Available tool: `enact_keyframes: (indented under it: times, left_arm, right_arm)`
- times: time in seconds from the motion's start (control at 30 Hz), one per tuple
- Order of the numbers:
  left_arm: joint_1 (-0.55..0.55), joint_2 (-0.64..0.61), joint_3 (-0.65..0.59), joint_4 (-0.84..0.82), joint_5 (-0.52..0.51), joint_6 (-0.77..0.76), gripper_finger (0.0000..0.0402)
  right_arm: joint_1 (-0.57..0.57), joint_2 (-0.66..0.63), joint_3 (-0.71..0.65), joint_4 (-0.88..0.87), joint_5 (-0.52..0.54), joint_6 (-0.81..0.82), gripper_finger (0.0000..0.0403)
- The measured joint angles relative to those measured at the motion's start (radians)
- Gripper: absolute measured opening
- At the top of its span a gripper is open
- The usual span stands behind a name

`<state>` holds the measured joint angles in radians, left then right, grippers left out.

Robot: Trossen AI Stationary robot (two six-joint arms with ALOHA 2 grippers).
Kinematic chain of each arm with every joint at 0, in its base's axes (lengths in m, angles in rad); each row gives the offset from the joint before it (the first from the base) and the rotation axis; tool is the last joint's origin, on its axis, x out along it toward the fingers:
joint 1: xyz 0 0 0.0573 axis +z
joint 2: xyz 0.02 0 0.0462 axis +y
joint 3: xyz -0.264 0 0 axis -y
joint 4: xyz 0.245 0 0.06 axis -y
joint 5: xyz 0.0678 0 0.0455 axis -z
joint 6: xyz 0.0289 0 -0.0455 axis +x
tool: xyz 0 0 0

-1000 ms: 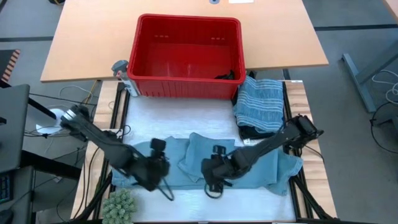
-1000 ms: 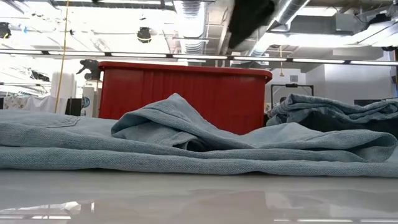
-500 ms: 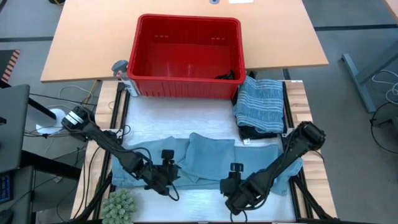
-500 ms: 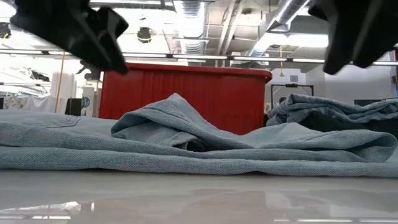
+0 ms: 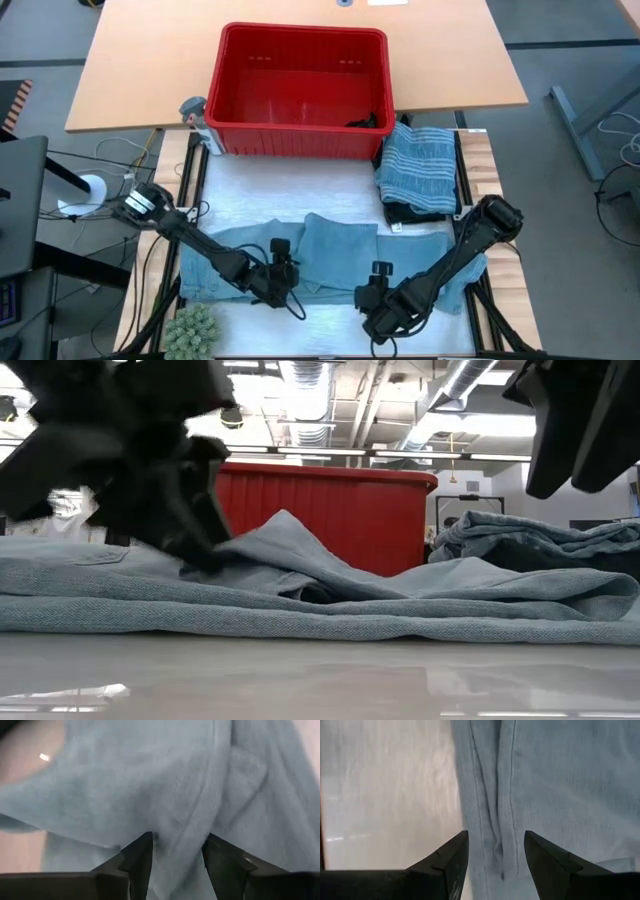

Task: Fold Laundry from Bin
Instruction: Fold the light blue pants

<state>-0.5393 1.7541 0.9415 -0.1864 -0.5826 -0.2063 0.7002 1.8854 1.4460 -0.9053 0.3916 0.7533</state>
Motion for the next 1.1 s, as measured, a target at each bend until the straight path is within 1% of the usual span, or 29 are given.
enact_keyframes:
  times: [0.1,0.13,0.2,0.27,0.3,0.33,0.4,0.47,0.57,0.73,0.87,1.0,1.1]
  left_arm:
    - [0.012,-0.007,0.043,-0.059,0.004,0.001,0.0136]
    - [0.015,-0.010,0.059,-0.095,0.011,0.007,0.0120]
    - [0.022,-0.011,0.098,-0.100,0.028,0.030,0.0079]
    - [0.027,-0.014,0.128,-0.104,0.057,0.059,0.0031]
    - [0.030,-0.014,0.143,-0.107,0.081,0.071,0.0016]
    - [0.034,-0.014,0.157,-0.105,0.100,0.080,0.0011]
    - [0.042,-0.013,0.185,-0.112,0.107,0.083,0.0008]
    - [0.054,-0.013,0.220,-0.131,0.107,0.083,0.0003]
    - [0.080,-0.013,0.298,-0.188,0.121,0.091,0.0002]
    - [0.134,-0.013,0.385,-0.246,0.170,0.120,0.0001]
    - [0.169,-0.013,0.405,-0.243,0.220,0.118,0.0000]
    - [0.177,-0.013,0.405,-0.245,0.233,0.118,0.0000]
    - [0.177,-0.013,0.405,-0.244,0.239,0.117,0.0000]
  right_arm:
    - [0.000,0.000,0.000,0.002,0.000,0.011,0.0215]
    - [0.000,0.000,0.000,0.002,0.001,0.015,0.0215]
    - [-0.004,0.000,0.000,0.006,0.019,0.022,0.0215]
    - [-0.010,0.000,0.000,0.021,0.064,0.035,0.0215]
    - [-0.012,0.000,0.000,0.040,0.093,0.036,0.0215]
    - [-0.016,0.000,0.000,0.067,0.122,0.033,0.0215]
    - [-0.024,0.000,0.000,0.132,0.178,0.011,0.0215]
    - [-0.036,0.000,0.000,0.194,0.209,-0.024,0.0215]
    - [-0.054,0.000,0.000,0.254,0.226,-0.050,0.0215]
    - [-0.077,0.000,0.000,0.265,0.246,-0.017,0.0215]
    - [-0.095,0.000,0.000,0.259,0.280,0.026,0.0215]
    - [-0.108,0.000,0.000,0.257,0.337,0.058,0.0215]
    - [-0.122,0.000,0.000,0.251,0.341,0.062,0.0215]
